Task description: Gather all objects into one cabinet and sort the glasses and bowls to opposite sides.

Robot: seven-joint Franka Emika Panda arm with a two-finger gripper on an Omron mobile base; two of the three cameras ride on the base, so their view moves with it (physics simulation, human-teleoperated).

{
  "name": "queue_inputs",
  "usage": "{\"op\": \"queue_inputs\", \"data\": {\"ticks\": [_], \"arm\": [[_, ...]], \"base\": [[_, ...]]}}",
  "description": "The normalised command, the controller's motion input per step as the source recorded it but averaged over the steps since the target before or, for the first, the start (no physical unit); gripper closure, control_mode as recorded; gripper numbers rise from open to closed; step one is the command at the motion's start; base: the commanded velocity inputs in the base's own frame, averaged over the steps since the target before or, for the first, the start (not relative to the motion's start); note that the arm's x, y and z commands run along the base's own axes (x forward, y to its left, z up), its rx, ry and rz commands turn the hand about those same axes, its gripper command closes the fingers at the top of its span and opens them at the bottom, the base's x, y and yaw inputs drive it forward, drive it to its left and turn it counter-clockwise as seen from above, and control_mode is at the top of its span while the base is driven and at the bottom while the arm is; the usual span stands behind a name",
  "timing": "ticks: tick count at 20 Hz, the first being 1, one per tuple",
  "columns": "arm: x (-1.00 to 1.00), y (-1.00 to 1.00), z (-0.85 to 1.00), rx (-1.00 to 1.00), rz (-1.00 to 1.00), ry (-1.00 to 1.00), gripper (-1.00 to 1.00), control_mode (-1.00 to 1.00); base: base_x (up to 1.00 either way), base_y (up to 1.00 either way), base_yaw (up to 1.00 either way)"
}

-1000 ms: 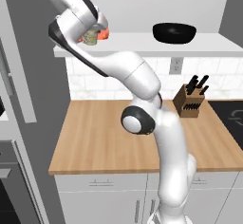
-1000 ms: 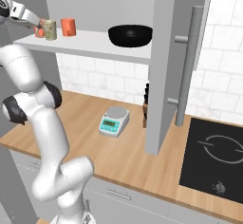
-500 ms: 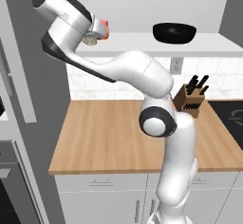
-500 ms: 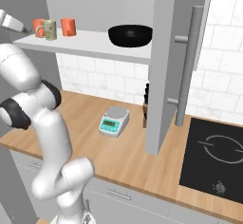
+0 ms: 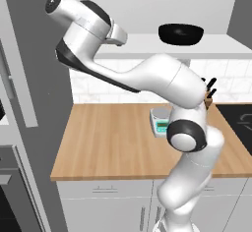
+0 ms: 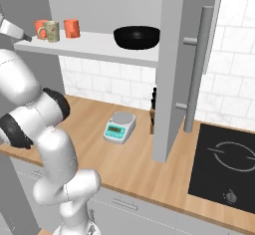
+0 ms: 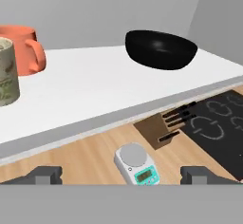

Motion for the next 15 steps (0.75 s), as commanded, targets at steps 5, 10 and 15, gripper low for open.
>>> {"op": "queue_inputs", "data": {"ticks": [5, 10, 15], "arm": [[-0.73, -0.74, -0.03, 0.02, 0.14, 0.0, -1.0, -1.0], [-0.7, -0.63, -0.3, 0.0, 0.38, 0.0, -1.0, -1.0], [-0.69, -0.63, -0.43, 0.0, 0.58, -0.02, -1.0, -1.0]], "base": [[0.0, 0.0, 0.0], [0.0, 0.0, 0.0], [0.0, 0.0, 0.0]]}}
